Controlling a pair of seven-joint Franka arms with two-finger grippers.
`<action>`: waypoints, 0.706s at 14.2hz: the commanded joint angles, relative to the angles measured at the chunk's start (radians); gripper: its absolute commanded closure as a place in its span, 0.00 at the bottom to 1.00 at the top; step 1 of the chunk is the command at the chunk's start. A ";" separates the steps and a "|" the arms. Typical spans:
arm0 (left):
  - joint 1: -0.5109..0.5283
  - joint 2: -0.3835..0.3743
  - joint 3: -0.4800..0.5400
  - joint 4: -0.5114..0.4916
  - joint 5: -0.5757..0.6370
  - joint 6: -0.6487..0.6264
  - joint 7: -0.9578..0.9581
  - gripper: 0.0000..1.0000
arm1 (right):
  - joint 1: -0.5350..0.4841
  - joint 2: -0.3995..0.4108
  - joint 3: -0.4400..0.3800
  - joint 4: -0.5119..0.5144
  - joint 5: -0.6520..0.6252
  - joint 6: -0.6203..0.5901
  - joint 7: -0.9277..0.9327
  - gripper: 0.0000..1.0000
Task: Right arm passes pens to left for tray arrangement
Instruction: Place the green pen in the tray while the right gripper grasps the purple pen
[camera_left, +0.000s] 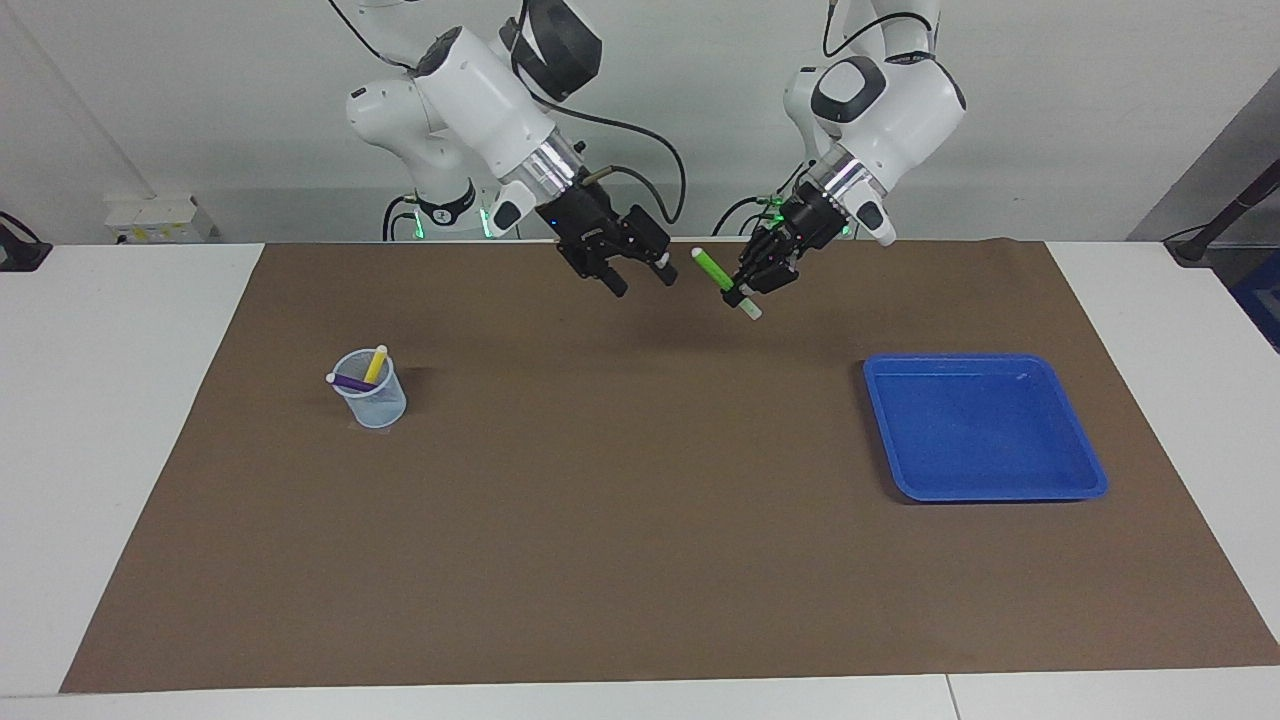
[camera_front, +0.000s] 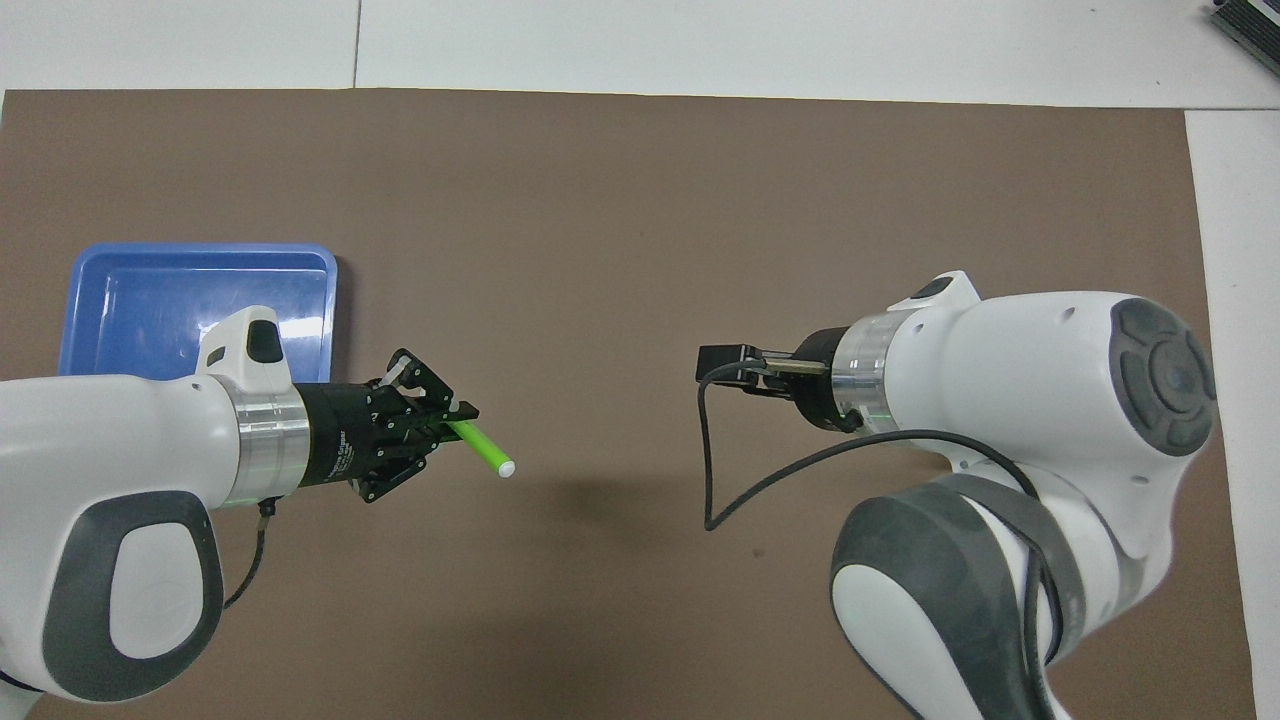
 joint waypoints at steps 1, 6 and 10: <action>0.067 -0.010 -0.003 0.033 0.113 -0.129 0.168 1.00 | -0.089 -0.028 0.007 -0.010 -0.084 -0.117 -0.299 0.00; 0.154 -0.001 0.000 0.076 0.317 -0.249 0.426 1.00 | -0.237 -0.035 0.009 -0.015 -0.214 -0.204 -0.687 0.00; 0.225 0.001 0.002 0.082 0.463 -0.275 0.663 1.00 | -0.349 -0.058 0.009 -0.131 -0.261 -0.101 -0.969 0.00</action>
